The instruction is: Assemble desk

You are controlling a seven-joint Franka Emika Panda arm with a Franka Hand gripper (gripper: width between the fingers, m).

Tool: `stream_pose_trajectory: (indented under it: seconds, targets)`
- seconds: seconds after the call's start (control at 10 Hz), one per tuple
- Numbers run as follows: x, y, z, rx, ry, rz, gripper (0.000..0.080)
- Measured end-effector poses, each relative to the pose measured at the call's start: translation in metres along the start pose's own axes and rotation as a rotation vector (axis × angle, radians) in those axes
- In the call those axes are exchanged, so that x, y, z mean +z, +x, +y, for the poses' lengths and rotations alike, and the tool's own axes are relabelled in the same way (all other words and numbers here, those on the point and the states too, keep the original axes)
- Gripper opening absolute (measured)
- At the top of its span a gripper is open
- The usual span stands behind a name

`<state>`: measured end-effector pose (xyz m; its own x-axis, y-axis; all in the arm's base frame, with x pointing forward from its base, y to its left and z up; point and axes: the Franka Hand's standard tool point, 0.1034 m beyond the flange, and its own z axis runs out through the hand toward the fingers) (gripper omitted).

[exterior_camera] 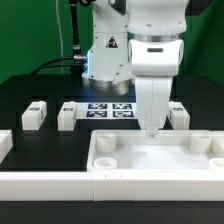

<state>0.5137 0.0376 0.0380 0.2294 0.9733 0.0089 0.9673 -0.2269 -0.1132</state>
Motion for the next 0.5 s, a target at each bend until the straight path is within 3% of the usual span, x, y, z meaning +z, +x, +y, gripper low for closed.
stream_pose_trajectory:
  seconds: [0.1, 0.3, 0.5]
  targets:
    - [-0.002, 0.003, -0.006, 0.059, 0.001, -0.004, 0.0649]
    - [-0.007, 0.021, -0.013, 0.434, 0.007, -0.003, 0.0649]
    - [-0.007, 0.025, -0.014, 0.55, 0.013, 0.005, 0.0649]
